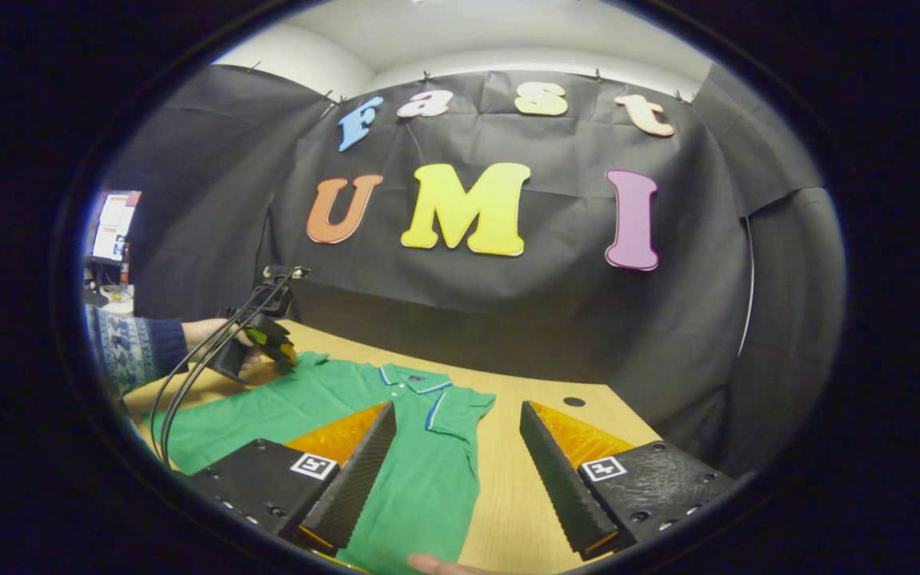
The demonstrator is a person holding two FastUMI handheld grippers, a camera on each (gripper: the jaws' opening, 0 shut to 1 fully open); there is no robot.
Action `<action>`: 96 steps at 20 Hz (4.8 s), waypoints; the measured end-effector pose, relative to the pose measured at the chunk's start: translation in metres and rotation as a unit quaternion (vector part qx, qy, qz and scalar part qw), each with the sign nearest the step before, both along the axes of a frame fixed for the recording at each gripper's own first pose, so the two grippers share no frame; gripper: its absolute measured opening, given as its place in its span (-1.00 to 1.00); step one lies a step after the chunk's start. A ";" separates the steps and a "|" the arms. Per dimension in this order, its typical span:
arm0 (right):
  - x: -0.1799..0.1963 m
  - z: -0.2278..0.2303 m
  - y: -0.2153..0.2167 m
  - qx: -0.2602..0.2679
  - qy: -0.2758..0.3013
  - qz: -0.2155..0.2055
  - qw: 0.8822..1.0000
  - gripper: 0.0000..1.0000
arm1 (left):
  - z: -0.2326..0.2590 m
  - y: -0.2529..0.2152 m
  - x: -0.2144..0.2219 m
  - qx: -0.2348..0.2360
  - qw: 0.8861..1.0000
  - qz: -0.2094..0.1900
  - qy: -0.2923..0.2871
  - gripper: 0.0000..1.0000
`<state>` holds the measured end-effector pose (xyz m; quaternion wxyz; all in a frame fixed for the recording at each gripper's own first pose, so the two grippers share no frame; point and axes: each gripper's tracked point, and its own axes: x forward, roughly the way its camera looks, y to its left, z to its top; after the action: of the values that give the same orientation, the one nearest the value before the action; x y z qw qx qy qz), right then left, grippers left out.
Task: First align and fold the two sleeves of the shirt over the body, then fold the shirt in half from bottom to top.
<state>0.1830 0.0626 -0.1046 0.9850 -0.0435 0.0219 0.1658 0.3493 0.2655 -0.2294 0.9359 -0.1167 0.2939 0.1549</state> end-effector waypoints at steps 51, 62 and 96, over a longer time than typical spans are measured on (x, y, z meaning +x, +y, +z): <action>-0.147 -0.004 -0.081 0.075 -0.002 -0.102 0.992 0.83 | 0.119 -0.156 -0.329 0.129 0.968 -0.100 -0.193 1.00; -0.147 -0.141 -0.018 0.022 0.117 -0.078 0.990 0.91 | -0.003 -0.131 -0.354 0.069 0.984 -0.086 -0.143 1.00; -0.135 -0.126 -0.005 0.063 0.104 -0.030 0.992 -0.99 | 0.036 -0.156 -0.342 0.142 0.964 -0.106 -0.198 -0.89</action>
<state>0.0477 0.0572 -0.2301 0.9826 0.0371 0.1153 0.1409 0.0071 0.1092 -0.1936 0.9935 0.0207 0.0889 0.0686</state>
